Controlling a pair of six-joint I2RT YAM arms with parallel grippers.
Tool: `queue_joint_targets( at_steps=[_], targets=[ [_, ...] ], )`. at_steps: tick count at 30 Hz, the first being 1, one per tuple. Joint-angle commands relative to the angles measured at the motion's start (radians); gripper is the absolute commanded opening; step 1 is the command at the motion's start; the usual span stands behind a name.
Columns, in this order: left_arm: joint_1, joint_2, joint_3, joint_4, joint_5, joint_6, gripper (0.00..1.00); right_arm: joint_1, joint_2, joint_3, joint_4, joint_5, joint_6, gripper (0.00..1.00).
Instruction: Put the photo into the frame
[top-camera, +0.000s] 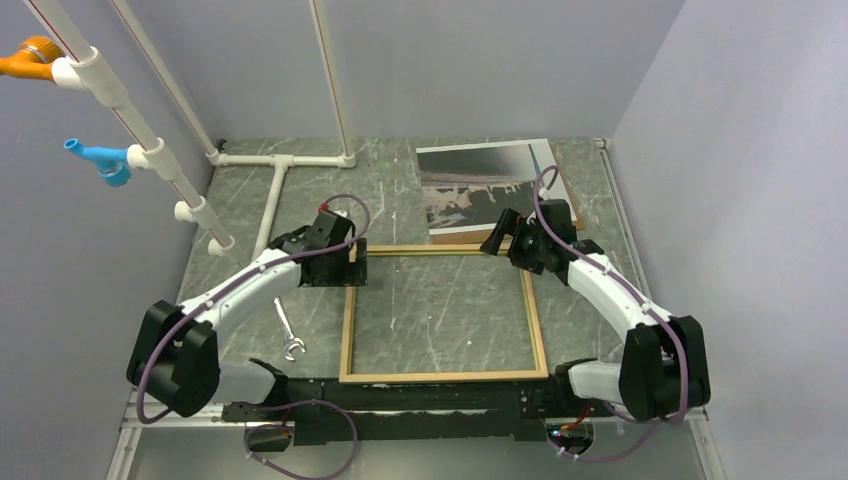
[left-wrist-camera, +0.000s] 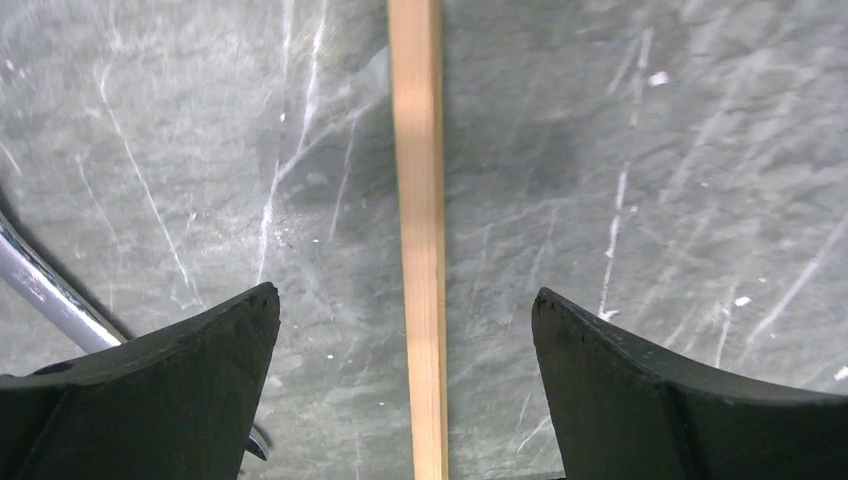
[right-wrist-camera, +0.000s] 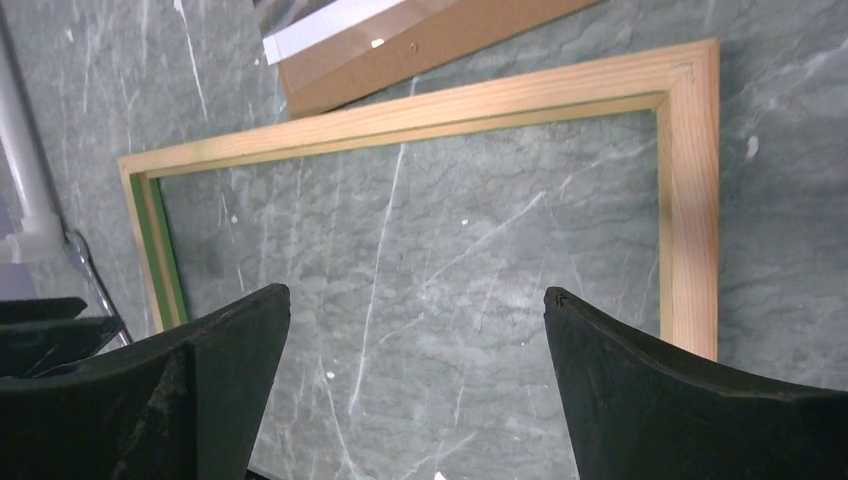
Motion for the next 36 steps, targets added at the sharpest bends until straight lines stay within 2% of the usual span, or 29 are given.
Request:
queue_joint_targets(
  at_steps=[1,5,10,23,29,36],
  targets=[
    [-0.002,-0.061,0.051,0.059,0.072,0.099,0.99,-0.031,0.058,0.076,-0.017,0.018,-0.008,1.00],
    [-0.002,-0.050,0.090,0.128,0.161,0.114,1.00,-0.071,0.103,0.107,-0.034,0.019,-0.019,1.00],
    [-0.002,0.045,0.180,0.176,0.243,0.121,0.99,-0.154,0.139,0.134,-0.033,0.004,-0.035,1.00],
    [-0.002,0.452,0.524,0.226,0.447,0.097,0.99,-0.389,0.286,0.243,-0.020,-0.022,-0.046,1.00],
    [-0.002,0.608,0.661,0.254,0.512,0.066,0.99,-0.432,0.388,0.339,-0.024,0.026,-0.061,1.00],
    [0.020,0.727,0.747,0.300,0.545,0.004,0.98,-0.443,0.545,0.491,-0.040,0.094,-0.089,1.00]
  ],
)
